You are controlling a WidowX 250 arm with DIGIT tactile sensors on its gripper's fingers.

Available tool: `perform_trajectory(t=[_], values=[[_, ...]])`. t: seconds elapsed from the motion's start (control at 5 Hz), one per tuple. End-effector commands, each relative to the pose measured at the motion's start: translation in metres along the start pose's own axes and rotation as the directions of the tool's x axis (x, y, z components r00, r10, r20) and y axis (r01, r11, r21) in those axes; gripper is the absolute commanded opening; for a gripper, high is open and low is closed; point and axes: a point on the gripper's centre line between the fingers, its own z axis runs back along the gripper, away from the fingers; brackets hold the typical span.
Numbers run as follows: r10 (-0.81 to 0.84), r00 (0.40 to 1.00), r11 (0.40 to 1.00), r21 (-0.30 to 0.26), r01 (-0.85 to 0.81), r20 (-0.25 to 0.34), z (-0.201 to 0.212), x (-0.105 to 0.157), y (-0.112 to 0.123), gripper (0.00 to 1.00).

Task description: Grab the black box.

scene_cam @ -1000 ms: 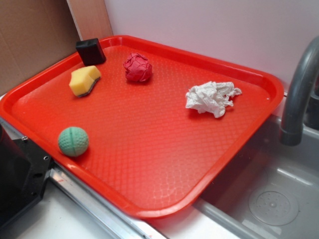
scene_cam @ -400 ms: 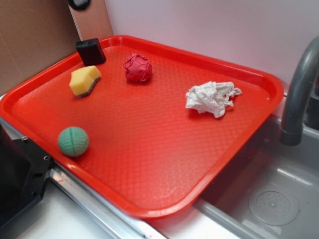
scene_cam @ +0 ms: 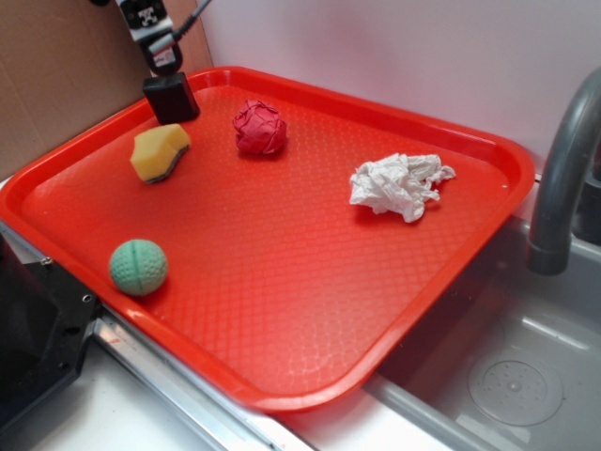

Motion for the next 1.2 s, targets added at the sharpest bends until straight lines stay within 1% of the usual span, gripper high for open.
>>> perform_trajectory(t=[0.0, 0.6, 0.8, 1.0], values=[[-0.031, 0.999, 0.998, 0.053, 0.03, 0.01, 0.008, 0.012, 0.022, 1.0], [-0.031, 0.999, 0.998, 0.053, 0.03, 0.01, 0.008, 0.012, 0.022, 1.0], [0.017, 0.999, 0.999, 0.038, -0.016, -0.042, -0.002, -0.018, 0.029, 1.0], [-0.002, 0.999, 0.995, 0.103, 0.006, -0.036, -0.012, -0.039, 0.048, 1.0]])
